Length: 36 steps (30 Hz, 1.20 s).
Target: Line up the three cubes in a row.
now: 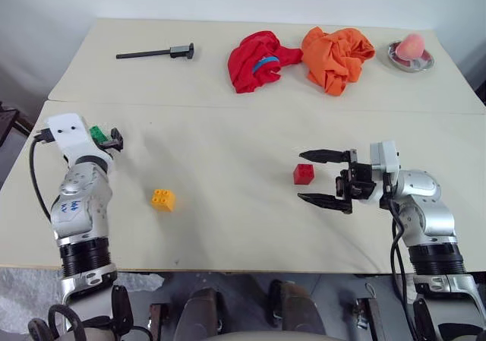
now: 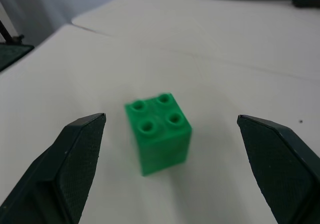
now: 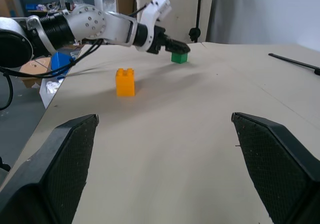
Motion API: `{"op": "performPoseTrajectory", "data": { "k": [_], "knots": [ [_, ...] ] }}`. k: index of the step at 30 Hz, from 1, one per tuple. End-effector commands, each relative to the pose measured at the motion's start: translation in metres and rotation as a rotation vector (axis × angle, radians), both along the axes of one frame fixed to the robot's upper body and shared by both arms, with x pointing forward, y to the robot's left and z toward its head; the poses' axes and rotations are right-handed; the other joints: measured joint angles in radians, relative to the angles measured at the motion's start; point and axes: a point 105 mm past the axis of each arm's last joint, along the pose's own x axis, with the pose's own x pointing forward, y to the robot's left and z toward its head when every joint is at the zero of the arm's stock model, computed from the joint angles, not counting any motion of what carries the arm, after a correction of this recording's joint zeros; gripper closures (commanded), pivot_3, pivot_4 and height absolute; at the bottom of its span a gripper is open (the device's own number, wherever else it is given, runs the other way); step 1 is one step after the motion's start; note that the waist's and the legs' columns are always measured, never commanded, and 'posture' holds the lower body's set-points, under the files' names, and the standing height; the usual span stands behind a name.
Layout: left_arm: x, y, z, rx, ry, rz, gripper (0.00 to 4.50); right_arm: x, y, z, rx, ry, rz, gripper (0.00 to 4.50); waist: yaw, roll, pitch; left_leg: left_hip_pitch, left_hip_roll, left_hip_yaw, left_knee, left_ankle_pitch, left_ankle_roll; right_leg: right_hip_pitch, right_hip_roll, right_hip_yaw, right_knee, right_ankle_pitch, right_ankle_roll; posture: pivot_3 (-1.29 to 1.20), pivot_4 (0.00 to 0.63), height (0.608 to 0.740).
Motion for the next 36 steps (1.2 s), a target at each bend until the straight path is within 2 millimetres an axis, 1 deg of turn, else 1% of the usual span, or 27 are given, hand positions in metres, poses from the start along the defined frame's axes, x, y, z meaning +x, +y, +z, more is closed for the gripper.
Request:
{"op": "performPoseTrajectory", "data": {
  "k": [1,4,7,15,16,18,19,20,21,22,24,26,27,29,31,34,36],
  "knots": [
    [0.003,0.006,0.012,0.026,-0.046,0.058,0.00,-0.005,0.003,0.006,0.011,-0.045,0.007,0.04,0.000,0.000,0.000,0.000,0.000,0.000,0.000,0.000,0.000,0.000,0.000,0.000,0.000,0.000,0.000,0.00,0.150,0.740],
    [0.007,0.002,0.010,0.024,-0.037,0.045,0.00,-0.006,0.003,0.005,0.019,-0.039,-0.003,0.04,0.000,0.000,0.000,0.000,0.000,0.000,0.000,0.000,0.000,0.000,0.000,0.000,0.000,0.000,0.000,0.00,0.150,0.740],
    [0.007,0.004,0.011,0.035,-0.050,0.058,0.56,-0.006,0.002,0.002,0.021,-0.036,-0.016,0.00,0.000,0.000,0.000,0.000,0.000,0.000,0.000,0.000,0.000,0.000,0.000,0.000,0.000,0.000,0.000,0.00,0.150,0.740],
    [0.004,0.013,0.009,0.044,-0.049,0.068,2.95,-0.007,0.000,-0.005,0.021,-0.023,-0.037,0.00,0.001,0.000,0.000,0.000,0.000,0.000,0.000,0.000,0.000,0.000,0.000,0.000,0.000,0.000,0.000,0.00,0.150,0.740],
    [0.003,0.014,0.011,0.037,-0.060,0.060,3.05,-0.007,-0.001,-0.005,0.022,-0.022,-0.039,0.00,0.000,0.000,0.000,0.000,0.000,0.000,0.000,0.000,0.000,0.000,0.000,0.000,0.000,0.000,0.000,0.00,0.150,0.740],
    [0.002,0.016,0.016,0.005,-0.109,0.032,3.05,-0.008,-0.003,-0.005,0.024,-0.022,-0.046,0.00,-0.001,0.000,0.000,0.000,0.000,0.000,0.000,0.000,0.000,0.000,0.000,0.000,0.000,0.000,0.000,0.00,0.150,0.740],
    [0.002,0.009,0.031,0.008,-0.196,-0.113,3.05,-0.010,-0.008,-0.002,0.035,-0.027,-0.066,0.00,-0.001,0.000,0.000,0.000,0.000,0.000,0.000,0.000,0.000,0.000,0.000,0.000,0.000,0.000,0.000,0.00,0.150,0.740],
    [0.000,0.002,0.041,0.019,-0.256,-0.221,3.05,-0.011,-0.012,0.000,0.043,-0.030,-0.080,0.00,-0.001,0.000,0.000,0.000,0.000,0.000,0.000,0.000,0.000,0.000,0.000,0.000,0.000,0.000,0.000,0.00,0.150,0.740],
    [-0.005,-0.007,0.057,0.078,-0.317,-0.367,3.05,-0.012,-0.018,0.004,0.052,-0.040,-0.105,0.00,-0.002,0.000,0.000,0.000,0.000,0.001,0.000,0.000,0.000,0.000,0.000,0.000,0.000,0.000,0.000,0.00,0.150,0.740],
    [-0.014,-0.023,0.071,0.158,-0.363,-0.566,3.05,-0.014,-0.027,0.007,0.060,-0.043,-0.134,0.00,-0.002,-0.001,0.000,-0.001,0.000,0.002,0.000,0.000,0.000,0.000,0.000,-0.001,0.000,0.000,0.000,0.00,0.150,0.740],
    [-0.034,-0.053,0.084,0.220,-0.385,-0.930,3.05,-0.018,-0.042,0.012,0.065,-0.048,-0.191,0.00,-0.001,-0.002,0.001,-0.002,0.000,0.006,0.000,0.000,0.000,-0.001,0.000,-0.001,-0.001,0.000,0.000,0.00,0.150,0.740],
    [-0.049,-0.071,0.089,0.224,-0.375,-1.160,3.05,-0.022,-0.052,0.012,0.057,-0.048,-0.228,0.00,0.004,-0.001,0.001,-0.002,0.000,0.007,0.000,0.000,0.000,-0.001,0.000,-0.001,-0.001,0.000,0.000,0.00,0.150,0.740],
    [-0.055,-0.081,0.088,0.231,-0.349,-1.279,3.05,-0.024,-0.056,0.012,0.049,-0.044,-0.242,0.00,0.005,-0.001,0.001,-0.001,0.000,0.007,0.000,0.000,0.000,0.000,0.000,-0.001,-0.002,0.000,0.000,0.00,0.150,0.740],
    [-0.067,-0.107,0.079,0.283,-0.240,-1.549,3.05,-0.029,-0.068,0.010,0.027,-0.033,-0.284,0.00,0.011,-0.001,0.001,0.001,0.000,0.007,0.000,0.000,0.000,0.002,0.000,-0.001,-0.002,0.000,0.000,0.00,0.150,0.740],
    [-0.065,-0.126,0.066,0.337,-0.131,-1.713,3.05,-0.031,-0.077,0.009,0.014,-0.025,-0.322,0.00,0.015,-0.001,0.001,0.001,0.000,0.008,0.000,0.000,0.000,0.002,0.000,0.000,-0.002,0.000,0.000,0.00,0.150,0.740],
    [-0.052,-0.149,0.046,0.438,-0.008,-1.844,3.05,-0.034,-0.084,0.008,-0.001,-0.011,-0.355,0.00,0.019,-0.001,0.001,0.001,0.000,0.009,0.000,0.000,0.000,0.002,0.001,0.000,-0.001,0.000,0.000,0.00,0.150,0.740],
    [-0.041,-0.158,0.039,0.469,0.025,-1.861,3.05,-0.035,-0.086,0.008,-0.009,-0.004,-0.364,0.00,0.021,-0.001,0.001,0.001,0.000,0.010,0.000,0.000,0.000,0.002,0.002,0.001,-0.002,0.000,0.000,0.00,0.150,0.740]
  ]
}}
